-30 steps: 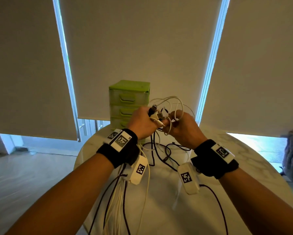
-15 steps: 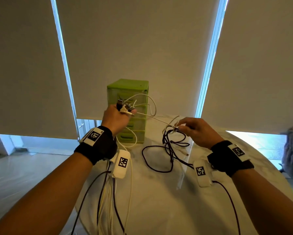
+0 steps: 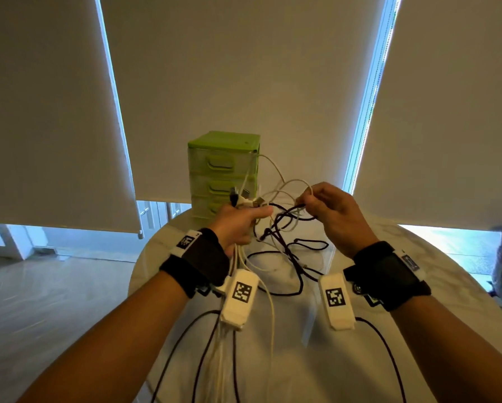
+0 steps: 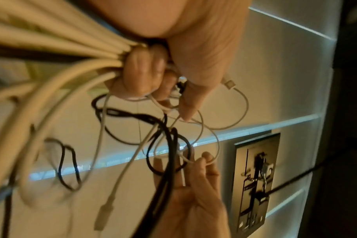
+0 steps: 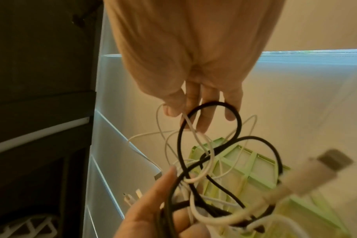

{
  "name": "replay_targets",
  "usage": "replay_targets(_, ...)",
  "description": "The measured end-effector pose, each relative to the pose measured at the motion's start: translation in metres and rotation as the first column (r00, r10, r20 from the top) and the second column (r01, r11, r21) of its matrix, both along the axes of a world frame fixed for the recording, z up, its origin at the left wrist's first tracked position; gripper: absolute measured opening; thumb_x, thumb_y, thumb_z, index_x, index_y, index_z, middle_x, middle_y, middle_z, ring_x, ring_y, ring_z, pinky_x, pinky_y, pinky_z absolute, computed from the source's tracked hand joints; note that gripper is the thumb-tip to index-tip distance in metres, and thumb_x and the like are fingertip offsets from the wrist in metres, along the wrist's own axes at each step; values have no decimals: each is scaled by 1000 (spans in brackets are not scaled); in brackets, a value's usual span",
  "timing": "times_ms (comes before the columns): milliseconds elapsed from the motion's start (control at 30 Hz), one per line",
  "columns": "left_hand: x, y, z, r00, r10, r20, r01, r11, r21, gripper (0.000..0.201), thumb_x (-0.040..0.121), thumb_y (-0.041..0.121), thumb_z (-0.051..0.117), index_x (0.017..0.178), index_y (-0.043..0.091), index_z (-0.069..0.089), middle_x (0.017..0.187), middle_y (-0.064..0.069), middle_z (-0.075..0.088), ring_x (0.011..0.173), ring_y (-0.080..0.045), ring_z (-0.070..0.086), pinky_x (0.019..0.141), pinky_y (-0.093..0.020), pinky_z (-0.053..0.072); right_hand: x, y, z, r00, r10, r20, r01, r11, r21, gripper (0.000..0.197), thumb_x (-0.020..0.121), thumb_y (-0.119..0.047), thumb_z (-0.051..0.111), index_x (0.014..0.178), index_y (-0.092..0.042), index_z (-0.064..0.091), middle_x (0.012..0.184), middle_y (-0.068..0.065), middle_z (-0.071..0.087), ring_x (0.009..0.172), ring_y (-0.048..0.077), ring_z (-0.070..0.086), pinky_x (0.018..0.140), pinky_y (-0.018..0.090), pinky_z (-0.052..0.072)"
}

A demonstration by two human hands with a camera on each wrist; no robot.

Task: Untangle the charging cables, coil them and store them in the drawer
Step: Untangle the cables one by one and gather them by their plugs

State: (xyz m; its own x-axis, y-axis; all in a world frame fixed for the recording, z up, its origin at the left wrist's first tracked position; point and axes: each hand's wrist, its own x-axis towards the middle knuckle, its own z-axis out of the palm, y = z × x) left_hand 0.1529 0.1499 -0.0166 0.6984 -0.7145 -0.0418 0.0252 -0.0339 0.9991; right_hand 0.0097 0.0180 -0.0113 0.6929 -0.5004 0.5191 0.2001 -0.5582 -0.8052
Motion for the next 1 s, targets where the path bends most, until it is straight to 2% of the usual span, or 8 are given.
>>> replay_targets(100, -6, -8, -10, 981, -99, -166, 88, 994, -71, 19, 86, 25, 71, 77, 22, 54, 52, 8, 22, 40, -7, 15, 33, -19, 13, 2, 3, -4, 997, 20, 78, -34, 982, 185, 11, 97, -8, 51, 95, -19, 54, 97, 10, 71, 97, 21, 68, 87, 36, 52)
replay_targets(267, -18, -15, -21, 992, -68, -103, 60, 995, -83, 16, 83, 21, 69, 75, 23, 56, 51, 8, 22, 43, -9, 15, 37, -19, 13, 0, 5, -10, 998, -14, 59, -9, 926, 377, 15, 93, -2, 55, 87, -13, 46, 97, 15, 72, 98, 28, 69, 89, 45, 51)
replay_targets(400, -14, -12, -21, 995, 88, -49, -92, 992, -90, 22, 85, 14, 67, 67, 19, 55, 44, 9, 33, 42, -10, 26, 41, -18, 24, -13, 4, 0, 944, 88, -318, 16, 951, 310, 24, 86, -23, 67, 74, -12, 50, 92, 14, 73, 98, 27, 69, 97, 46, 48)
replay_targets(500, -7, -10, -21, 999, 11, -30, -14, 995, -103, 22, 88, 20, 67, 69, 21, 57, 51, 8, 30, 44, -9, 23, 42, -21, 22, -19, 4, 15, 783, 70, -618, 57, 982, 183, 57, 81, -67, 44, 79, -11, 56, 92, 11, 74, 95, 20, 66, 92, 39, 41)
replay_targets(567, -8, -10, -19, 999, -38, 15, 40, 994, -106, 24, 90, 18, 66, 68, 22, 56, 50, 9, 29, 41, -7, 22, 40, -20, 20, -19, 6, 19, 777, 18, -630, 103, 982, 155, 59, 93, -62, 33, 80, -11, 59, 91, 10, 72, 90, 19, 64, 88, 37, 40)
replay_targets(700, 3, -4, -13, 995, -37, -94, 22, 988, -152, 21, 93, 15, 60, 73, 18, 52, 46, 9, 26, 36, -5, 19, 33, -18, 16, -20, -1, 12, 939, -14, -344, 116, 954, 277, 41, 102, -37, 37, 92, -9, 66, 95, 10, 70, 101, 24, 64, 89, 35, 45)
replay_targets(833, 18, 6, -15, 965, -43, -260, -6, 983, -186, 23, 97, 17, 52, 74, 19, 51, 45, 10, 25, 34, -4, 18, 31, -17, 13, -30, -14, 1, 980, 31, 197, -165, 686, 709, 24, 102, -19, 39, 100, -8, 60, 58, 0, 50, 74, 21, 64, 102, 43, 44)
replay_targets(1000, 13, 4, -15, 995, 41, -88, -53, 988, -147, 21, 93, 18, 61, 74, 19, 53, 50, 8, 27, 38, -5, 22, 34, -18, 18, -25, -8, 2, 924, 84, -374, 82, 910, 407, 38, 101, -38, 43, 99, -8, 67, 50, -4, 30, 45, 12, 33, 82, 34, 50)
